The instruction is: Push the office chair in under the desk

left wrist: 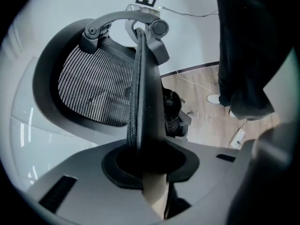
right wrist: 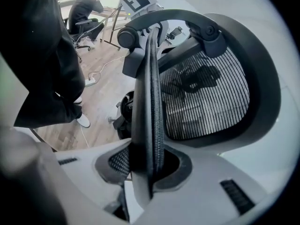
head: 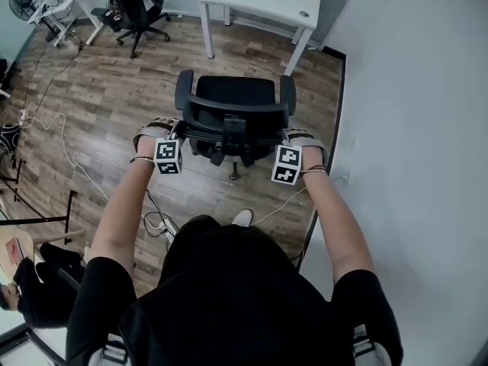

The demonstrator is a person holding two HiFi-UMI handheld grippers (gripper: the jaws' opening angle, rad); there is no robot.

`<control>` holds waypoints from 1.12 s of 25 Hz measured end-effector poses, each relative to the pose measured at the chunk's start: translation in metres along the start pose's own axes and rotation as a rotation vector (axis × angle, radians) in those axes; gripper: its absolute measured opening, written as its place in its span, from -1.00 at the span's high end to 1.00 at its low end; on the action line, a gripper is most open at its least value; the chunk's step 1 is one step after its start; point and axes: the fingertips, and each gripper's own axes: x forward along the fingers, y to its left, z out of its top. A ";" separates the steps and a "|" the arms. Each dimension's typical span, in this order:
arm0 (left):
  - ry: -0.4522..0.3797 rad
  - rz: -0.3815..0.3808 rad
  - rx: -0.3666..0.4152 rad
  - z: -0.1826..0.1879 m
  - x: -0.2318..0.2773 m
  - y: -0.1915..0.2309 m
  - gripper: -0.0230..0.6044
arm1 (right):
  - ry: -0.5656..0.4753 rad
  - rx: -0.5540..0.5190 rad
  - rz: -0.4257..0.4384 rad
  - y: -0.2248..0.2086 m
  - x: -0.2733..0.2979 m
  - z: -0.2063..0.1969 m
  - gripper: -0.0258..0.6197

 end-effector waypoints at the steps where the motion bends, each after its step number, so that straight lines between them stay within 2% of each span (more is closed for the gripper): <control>1: 0.001 0.010 0.004 -0.002 0.002 0.004 0.67 | 0.001 0.000 -0.004 -0.003 0.002 0.000 0.63; 6: -0.023 0.042 0.008 -0.012 0.012 0.032 0.67 | 0.021 0.004 -0.011 -0.031 0.012 0.002 0.63; 13: -0.061 0.058 0.038 -0.030 0.039 0.065 0.68 | 0.019 0.005 -0.071 -0.064 0.034 0.007 0.63; 28: -0.144 0.085 0.110 -0.081 0.100 0.159 0.67 | 0.074 0.079 -0.145 -0.147 0.080 0.027 0.64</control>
